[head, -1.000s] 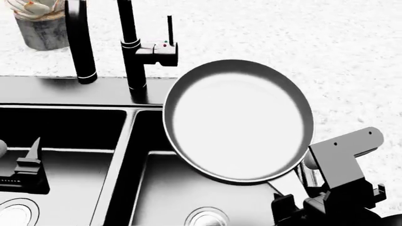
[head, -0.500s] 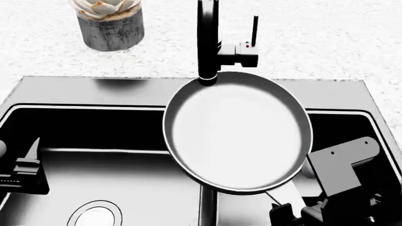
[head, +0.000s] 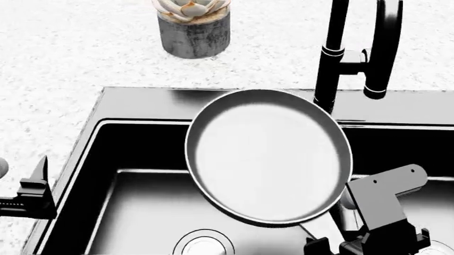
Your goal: Pick the pan and sponge and place them into the sink. Then turn on the water.
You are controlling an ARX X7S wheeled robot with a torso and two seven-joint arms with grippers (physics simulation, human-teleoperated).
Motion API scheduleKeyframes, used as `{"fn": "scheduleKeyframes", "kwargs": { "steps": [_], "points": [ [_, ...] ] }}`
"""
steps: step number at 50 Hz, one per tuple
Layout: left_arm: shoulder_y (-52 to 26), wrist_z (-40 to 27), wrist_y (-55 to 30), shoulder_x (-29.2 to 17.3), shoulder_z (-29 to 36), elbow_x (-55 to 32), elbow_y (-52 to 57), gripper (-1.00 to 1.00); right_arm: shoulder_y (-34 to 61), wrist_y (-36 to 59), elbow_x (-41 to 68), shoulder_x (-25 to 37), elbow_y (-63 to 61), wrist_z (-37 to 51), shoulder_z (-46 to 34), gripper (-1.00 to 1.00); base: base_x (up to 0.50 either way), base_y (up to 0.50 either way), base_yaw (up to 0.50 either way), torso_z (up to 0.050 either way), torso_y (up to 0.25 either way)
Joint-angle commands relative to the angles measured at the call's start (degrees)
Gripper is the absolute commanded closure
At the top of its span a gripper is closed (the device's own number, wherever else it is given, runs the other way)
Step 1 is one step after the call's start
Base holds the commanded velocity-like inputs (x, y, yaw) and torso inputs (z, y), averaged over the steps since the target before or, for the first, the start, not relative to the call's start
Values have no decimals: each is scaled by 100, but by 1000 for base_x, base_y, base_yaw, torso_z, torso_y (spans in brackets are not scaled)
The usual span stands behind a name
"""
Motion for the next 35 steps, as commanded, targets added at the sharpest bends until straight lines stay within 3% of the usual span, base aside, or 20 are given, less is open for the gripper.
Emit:
{"fn": "scheduleKeyframes", "kwargs": {
  "steps": [1,15,21,35],
  "points": [
    [19,17,43,-8,9,-4,-27,-100,29,-111,-23,5,-95,-141,178,100,4,500,0,0,11],
    [-6,-25,-2,-14,30,-25,16,-100,74,-29,23,-104,-43,-162,10,100,9,333,0,1,1],
    [-35,-31,-24,-8,66,-29,14,-100,329,154,-54,-393,284,-122,-284,100,0,0,0,0,2],
    [62,24,85,-61,-10,-48,-65,-100,890,-206,-999,-1037,1378,-975,-1455,100,0,0,0,1,1]
  ]
}}
